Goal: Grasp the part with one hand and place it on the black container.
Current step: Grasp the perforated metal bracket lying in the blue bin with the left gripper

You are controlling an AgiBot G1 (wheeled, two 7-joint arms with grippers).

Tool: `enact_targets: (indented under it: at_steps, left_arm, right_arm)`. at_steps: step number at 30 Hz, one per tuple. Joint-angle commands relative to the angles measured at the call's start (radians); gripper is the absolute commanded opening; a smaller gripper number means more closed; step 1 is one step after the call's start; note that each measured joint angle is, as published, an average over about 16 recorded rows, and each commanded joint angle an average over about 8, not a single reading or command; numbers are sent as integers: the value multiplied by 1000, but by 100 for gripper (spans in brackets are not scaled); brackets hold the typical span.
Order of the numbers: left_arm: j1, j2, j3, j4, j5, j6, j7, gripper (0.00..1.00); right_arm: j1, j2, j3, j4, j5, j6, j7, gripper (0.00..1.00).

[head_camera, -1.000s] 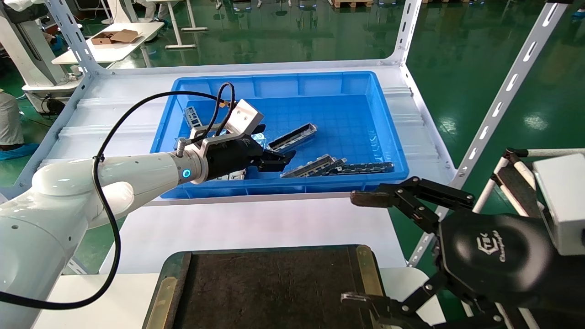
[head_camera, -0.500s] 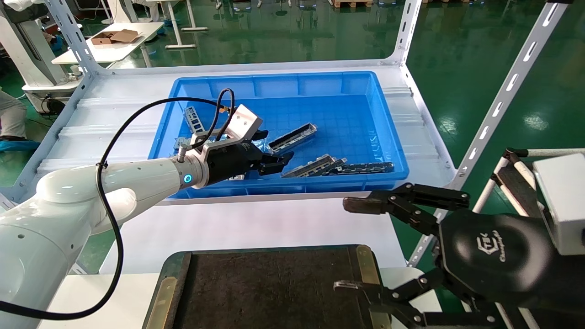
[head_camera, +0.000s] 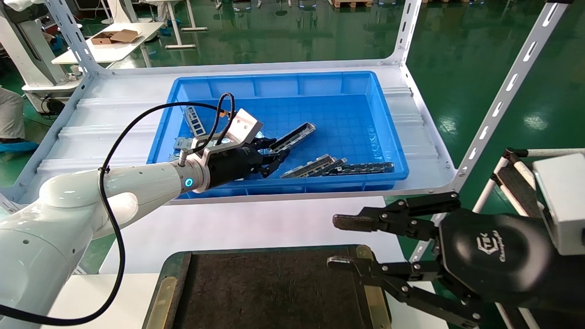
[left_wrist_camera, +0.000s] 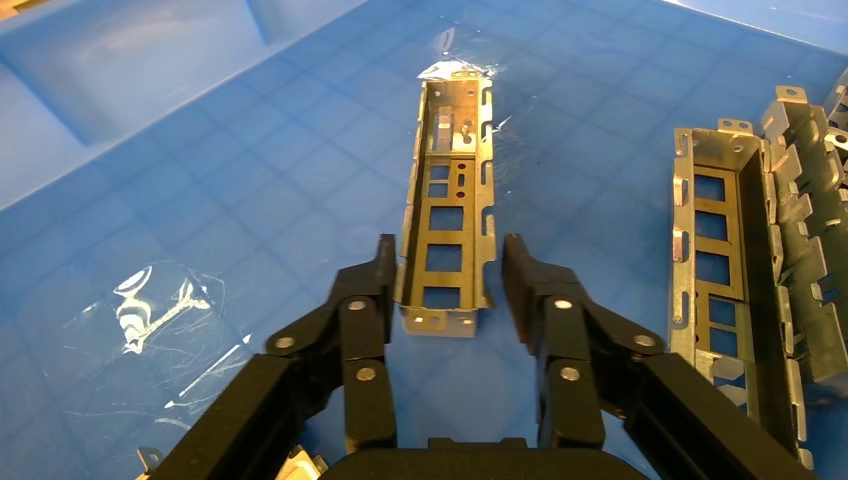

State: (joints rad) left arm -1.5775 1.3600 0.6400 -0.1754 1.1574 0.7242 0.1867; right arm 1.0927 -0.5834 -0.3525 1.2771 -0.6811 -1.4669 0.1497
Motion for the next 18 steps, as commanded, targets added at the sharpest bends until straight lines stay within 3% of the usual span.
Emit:
enact_targets:
  at_steps: [1,12,18]
  left_arm:
    - [1,0,6,0,-6,-2,-1,0]
    - [-21,-9,10,-2,-64,25,18,0]
    - [-48,-36,-6,3,-104,134,45,0]
  right_arm:
    - [0,0,0,0,0,0,0,0]
    - [0,0,0,0,0,0,0,0]
    - [0,0,0,0,0,0,0,0]
